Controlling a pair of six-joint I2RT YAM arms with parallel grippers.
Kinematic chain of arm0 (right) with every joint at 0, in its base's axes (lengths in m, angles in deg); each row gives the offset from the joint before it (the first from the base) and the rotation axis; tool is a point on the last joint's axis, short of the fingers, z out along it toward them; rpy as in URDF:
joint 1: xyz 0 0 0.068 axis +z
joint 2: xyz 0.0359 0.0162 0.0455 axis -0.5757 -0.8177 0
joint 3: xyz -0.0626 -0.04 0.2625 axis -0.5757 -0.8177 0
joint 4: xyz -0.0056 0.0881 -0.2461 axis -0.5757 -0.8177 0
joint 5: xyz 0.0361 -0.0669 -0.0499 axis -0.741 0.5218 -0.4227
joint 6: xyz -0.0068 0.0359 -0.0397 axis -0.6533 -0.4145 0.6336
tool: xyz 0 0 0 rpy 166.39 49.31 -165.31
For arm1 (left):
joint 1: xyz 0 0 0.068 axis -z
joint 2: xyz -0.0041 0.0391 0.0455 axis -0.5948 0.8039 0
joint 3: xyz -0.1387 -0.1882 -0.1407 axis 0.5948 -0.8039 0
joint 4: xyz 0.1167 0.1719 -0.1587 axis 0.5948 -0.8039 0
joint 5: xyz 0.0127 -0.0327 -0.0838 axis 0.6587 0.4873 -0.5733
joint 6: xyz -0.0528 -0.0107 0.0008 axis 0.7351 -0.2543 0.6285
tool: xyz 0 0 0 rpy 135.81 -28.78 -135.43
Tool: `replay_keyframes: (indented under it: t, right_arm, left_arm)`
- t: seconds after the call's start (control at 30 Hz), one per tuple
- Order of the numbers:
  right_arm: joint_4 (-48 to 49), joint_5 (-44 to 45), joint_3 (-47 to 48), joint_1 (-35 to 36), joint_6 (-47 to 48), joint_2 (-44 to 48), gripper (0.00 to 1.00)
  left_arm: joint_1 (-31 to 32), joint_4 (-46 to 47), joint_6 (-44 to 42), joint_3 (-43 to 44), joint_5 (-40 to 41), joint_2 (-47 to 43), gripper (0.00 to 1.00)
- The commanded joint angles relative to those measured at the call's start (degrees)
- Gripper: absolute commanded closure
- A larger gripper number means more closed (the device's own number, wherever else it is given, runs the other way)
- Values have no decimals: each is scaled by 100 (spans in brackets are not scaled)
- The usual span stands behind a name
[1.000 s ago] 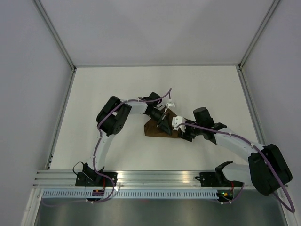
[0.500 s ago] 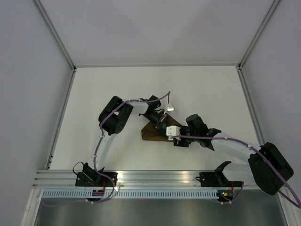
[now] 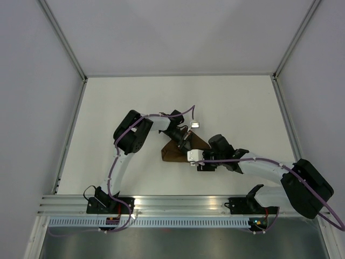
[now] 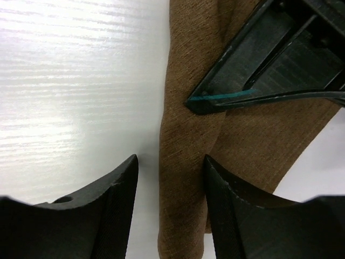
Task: Fold the napkin, place the utensils inside, and roll it up
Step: Roll the napkin with the utensil
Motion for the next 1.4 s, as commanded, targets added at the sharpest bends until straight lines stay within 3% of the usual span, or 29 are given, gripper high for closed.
replay_keyframes:
  t: [0.0,0.13,0.17,0.33,0.47,0.9,1.2,1.37]
  right_arm:
    - [322,192,-57,79,115,-271,43]
    - [314,236,22,88,124,-448,60]
    - [288,210,48,88,124,-474,69]
    - [-511,113,574,88,115,-720,78]
    - [-1214,-27,1023,79,18,-1062,81]
    - [-2716,-528,2043,-218,9,-1976,83]
    - [-4449,-1327,3755,-1027,615,-3714,83]
    - [-5327,-1486,4644,-1370,792,-4603,83]
  left_arm:
    - [-24,-50,-329,-83,1122,341,98]
    - [-24,-68,-364,-91,1166,271,95]
    - [-24,-59,-372,-83,1183,210,93]
    - [-33,151,-232,-83,1648,-194,65]
    - [-59,573,31,-126,2009,-730,55]
    - [-577,2357,1191,-785,3897,-2488,52]
    - [-867,3691,1728,-1743,5610,-4140,49]
    - [-868,4212,1702,-2341,6052,-4957,47]
